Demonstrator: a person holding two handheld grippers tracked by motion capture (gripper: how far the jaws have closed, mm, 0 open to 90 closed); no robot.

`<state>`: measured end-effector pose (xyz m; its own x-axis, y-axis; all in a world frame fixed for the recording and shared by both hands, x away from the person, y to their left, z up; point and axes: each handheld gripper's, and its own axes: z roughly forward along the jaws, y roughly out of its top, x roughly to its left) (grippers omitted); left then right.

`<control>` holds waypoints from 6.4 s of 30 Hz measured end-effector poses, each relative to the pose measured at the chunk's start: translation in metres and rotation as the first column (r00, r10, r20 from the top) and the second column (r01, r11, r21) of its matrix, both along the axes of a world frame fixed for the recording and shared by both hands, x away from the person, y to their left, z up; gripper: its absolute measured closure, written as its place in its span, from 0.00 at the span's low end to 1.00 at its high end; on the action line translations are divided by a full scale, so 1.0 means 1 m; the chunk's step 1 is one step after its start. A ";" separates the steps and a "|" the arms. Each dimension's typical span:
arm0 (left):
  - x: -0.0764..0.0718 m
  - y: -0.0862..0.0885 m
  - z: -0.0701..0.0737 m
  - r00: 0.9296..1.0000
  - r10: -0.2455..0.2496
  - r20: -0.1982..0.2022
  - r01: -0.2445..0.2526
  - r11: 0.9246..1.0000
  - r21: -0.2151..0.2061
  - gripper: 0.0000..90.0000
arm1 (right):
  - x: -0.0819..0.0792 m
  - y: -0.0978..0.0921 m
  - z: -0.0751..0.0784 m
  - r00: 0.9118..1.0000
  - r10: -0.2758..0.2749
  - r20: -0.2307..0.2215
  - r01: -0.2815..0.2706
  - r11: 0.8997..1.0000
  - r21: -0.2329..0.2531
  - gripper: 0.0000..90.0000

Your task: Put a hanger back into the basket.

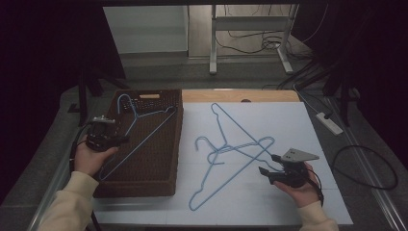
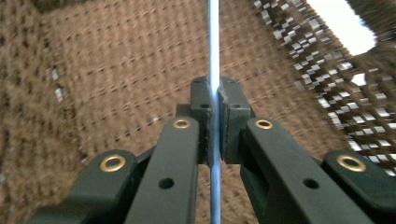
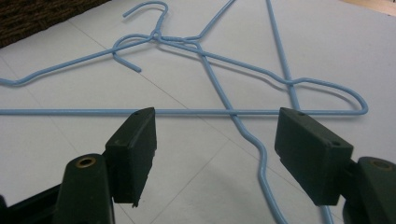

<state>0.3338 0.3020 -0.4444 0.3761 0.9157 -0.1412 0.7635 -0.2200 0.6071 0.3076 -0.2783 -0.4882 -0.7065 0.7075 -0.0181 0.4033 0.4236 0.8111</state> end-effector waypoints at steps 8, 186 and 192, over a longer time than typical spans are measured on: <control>0.008 -0.004 -0.010 0.998 0.045 -0.049 -0.040 0.994 0.105 0.95 | 0.000 0.001 0.000 1.000 -0.003 0.000 0.003 1.000 -0.004 0.34; -0.107 -0.092 0.006 0.894 -0.254 0.368 0.316 0.941 -0.118 0.39 | 0.123 0.198 -0.011 0.940 -0.040 -0.339 -0.055 0.962 -0.267 0.96; -0.107 -0.091 0.007 0.895 -0.250 0.369 0.312 0.943 -0.119 0.39 | 0.106 0.181 0.011 0.960 -0.001 -0.281 -0.045 0.987 -0.156 0.96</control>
